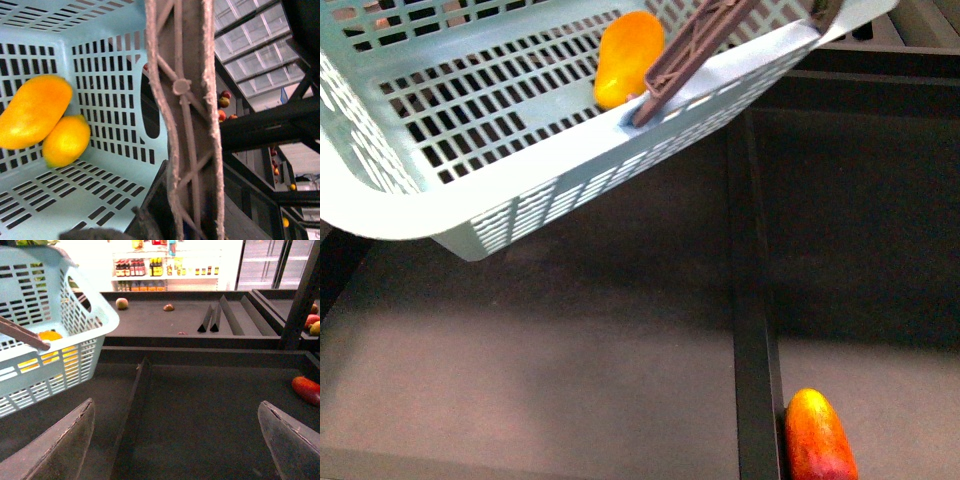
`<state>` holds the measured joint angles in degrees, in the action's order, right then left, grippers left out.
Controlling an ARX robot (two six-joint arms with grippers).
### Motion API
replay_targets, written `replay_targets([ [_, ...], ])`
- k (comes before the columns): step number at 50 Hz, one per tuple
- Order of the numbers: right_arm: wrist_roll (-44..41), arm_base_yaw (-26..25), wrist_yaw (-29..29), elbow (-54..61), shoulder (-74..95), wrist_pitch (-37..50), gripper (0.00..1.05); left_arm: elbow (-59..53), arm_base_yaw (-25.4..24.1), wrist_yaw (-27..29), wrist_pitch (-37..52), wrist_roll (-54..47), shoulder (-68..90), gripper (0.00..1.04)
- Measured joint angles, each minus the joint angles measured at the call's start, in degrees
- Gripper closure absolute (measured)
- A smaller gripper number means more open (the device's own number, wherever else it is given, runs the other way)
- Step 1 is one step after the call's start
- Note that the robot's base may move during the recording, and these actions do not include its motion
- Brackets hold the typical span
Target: Pick lemon and mango into basket
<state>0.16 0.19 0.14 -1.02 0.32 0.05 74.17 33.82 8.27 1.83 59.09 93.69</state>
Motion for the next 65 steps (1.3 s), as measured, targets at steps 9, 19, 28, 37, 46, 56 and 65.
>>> replay_targets([
  [9,0.0,0.0,-0.02,0.0,0.0,0.0,0.09,4.42,-6.97,-3.65,1.77,6.43,8.61,0.99],
  [19,0.0,0.0,-0.02,0.0,0.0,0.0,0.09,14.21,-14.62,-3.74,2.03,19.69,21.97,0.99],
  [28,0.0,0.0,-0.02,0.0,0.0,0.0,0.09,20.61,-18.8,-1.16,1.03,22.23,30.32,0.99],
  [37,0.0,0.0,-0.02,0.0,0.0,-0.02,0.09,21.14,-20.24,-1.2,-0.24,24.98,33.94,0.99],
  [46,0.0,0.0,-0.02,0.0,-0.02,-0.02,0.09,16.98,-20.55,-2.99,-0.72,25.88,33.97,0.99],
  [56,0.0,0.0,-0.02,0.0,0.0,-0.02,0.09,13.99,-20.85,-4.0,-1.42,24.7,32.24,0.99],
  [65,0.02,0.0,-0.02,0.0,-0.02,-0.02,0.09,10.88,-21.14,-4.24,-0.33,24.06,30.21,0.78],
])
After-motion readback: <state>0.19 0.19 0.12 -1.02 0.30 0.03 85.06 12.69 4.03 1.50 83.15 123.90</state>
